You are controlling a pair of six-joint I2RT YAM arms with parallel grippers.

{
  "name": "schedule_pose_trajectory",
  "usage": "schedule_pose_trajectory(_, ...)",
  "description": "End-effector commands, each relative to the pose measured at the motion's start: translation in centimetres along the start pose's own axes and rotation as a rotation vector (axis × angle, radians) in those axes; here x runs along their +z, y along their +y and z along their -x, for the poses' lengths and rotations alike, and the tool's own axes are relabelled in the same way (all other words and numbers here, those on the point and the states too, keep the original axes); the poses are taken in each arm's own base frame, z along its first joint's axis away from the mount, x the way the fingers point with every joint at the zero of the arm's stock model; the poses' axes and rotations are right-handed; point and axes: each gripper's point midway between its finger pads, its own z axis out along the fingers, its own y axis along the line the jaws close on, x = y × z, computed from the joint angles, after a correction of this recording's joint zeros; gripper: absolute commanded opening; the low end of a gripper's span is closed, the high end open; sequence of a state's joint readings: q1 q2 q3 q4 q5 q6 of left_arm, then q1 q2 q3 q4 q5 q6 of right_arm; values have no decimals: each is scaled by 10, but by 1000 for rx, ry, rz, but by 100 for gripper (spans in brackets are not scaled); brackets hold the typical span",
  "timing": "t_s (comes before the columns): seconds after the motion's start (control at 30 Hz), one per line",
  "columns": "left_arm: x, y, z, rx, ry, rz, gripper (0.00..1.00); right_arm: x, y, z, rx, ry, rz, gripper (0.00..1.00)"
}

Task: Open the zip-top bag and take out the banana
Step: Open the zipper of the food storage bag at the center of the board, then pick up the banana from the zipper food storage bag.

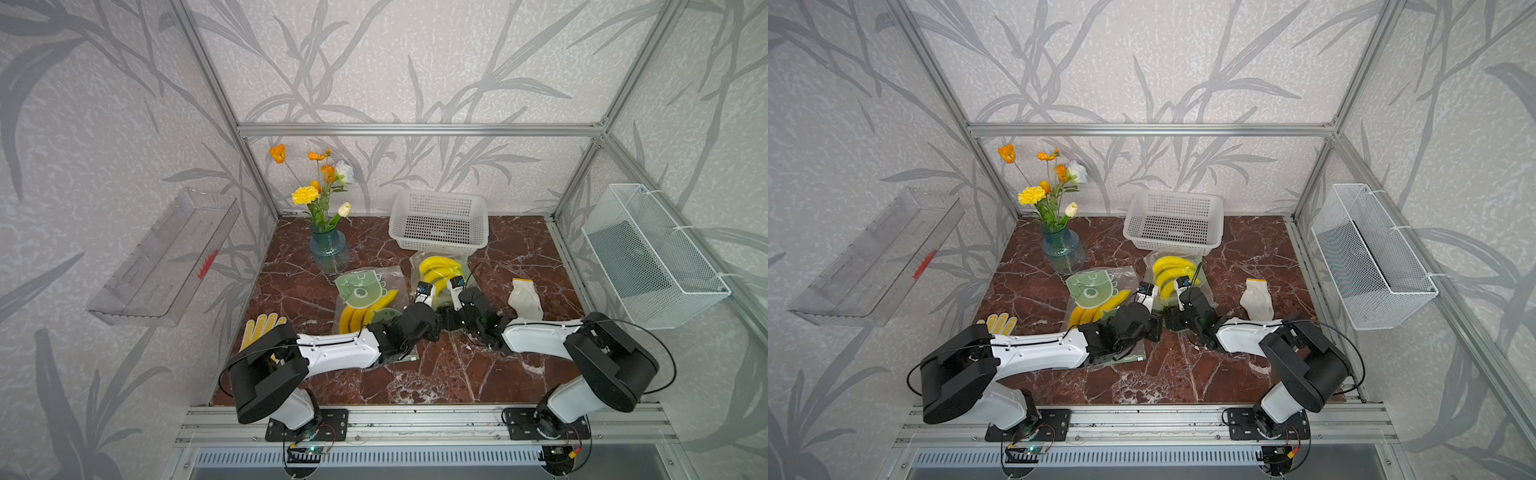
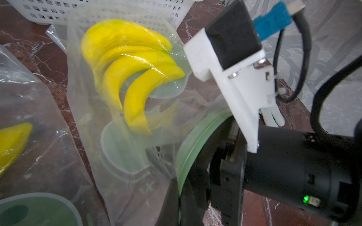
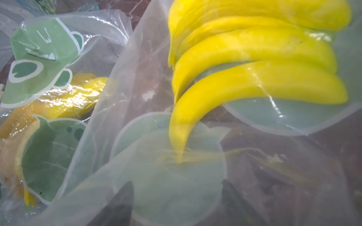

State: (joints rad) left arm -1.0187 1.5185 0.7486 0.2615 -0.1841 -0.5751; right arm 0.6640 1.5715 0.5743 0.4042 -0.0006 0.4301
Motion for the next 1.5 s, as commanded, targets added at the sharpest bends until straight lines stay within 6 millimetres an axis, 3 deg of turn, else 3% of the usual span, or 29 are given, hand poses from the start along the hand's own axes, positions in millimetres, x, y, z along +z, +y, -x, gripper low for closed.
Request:
schedule_pose_trajectory(0.0, 4, -13, 2, 15, 13, -49, 0, 8, 1, 19, 28, -57, 19, 70)
schedule_pose_trajectory(0.27, 8, -17, 0, 17, 24, -64, 0, 37, 3, 18, 13, -4, 63, 69)
schedule_pose_trajectory(0.63, 9, -13, -2, -3, 17, -58, 0, 47, -16, -4, -14, 122, -41, 62)
schedule_pose_trajectory(0.93, 10, -6, -3, -23, 12, -46, 0, 51, -10, -3, -54, 122, -5, 53)
schedule_pose_trajectory(1.33, 9, 0, -3, -39, 2, -37, 0, 57, -22, -20, -48, 211, -63, 47)
schedule_pose_trajectory(1.47, 8, 2, -3, -45, -3, -32, 0, 59, -30, -27, -46, 257, -111, 41)
